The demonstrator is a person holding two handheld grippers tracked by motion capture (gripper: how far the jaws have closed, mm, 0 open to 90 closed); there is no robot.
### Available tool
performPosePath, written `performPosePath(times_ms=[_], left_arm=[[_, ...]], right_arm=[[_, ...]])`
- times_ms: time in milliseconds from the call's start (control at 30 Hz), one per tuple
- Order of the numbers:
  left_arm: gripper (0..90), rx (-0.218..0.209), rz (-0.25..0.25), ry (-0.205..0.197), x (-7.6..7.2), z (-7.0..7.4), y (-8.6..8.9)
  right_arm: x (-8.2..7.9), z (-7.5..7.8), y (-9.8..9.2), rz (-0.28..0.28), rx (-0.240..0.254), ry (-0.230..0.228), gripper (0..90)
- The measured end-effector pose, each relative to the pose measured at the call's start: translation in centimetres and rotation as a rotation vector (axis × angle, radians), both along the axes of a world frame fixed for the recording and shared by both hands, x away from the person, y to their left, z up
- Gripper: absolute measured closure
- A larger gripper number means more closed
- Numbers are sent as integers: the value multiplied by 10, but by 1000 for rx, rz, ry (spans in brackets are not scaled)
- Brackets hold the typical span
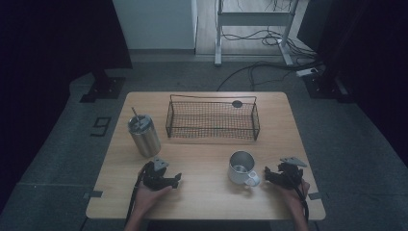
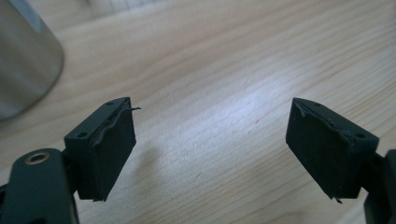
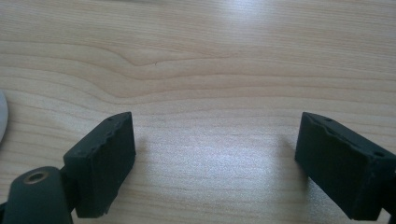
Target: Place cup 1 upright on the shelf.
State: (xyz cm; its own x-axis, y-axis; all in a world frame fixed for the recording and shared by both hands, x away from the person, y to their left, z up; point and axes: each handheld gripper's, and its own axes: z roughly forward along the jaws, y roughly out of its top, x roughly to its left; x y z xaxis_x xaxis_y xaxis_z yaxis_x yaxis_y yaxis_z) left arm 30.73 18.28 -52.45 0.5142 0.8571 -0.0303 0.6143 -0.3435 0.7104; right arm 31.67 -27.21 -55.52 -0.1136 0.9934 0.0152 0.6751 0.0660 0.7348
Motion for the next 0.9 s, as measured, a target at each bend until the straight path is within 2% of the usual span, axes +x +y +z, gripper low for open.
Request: performPosePath(times_ms=[267, 467, 700, 900], left_arm=[[156, -47, -7, -44, 3, 16, 8], [152, -45, 9, -76, 3, 27, 14], [168, -69, 33, -107, 4, 43, 22], [168, -75, 55, -115, 5, 50, 29]], right_arm=[[-3, 0, 0, -8, -2, -6, 135], [-6, 0, 0, -15, -2, -5, 137], [-6, 0, 0, -14, -1, -4, 135], [-6, 0, -1, -11, -1, -4, 133]])
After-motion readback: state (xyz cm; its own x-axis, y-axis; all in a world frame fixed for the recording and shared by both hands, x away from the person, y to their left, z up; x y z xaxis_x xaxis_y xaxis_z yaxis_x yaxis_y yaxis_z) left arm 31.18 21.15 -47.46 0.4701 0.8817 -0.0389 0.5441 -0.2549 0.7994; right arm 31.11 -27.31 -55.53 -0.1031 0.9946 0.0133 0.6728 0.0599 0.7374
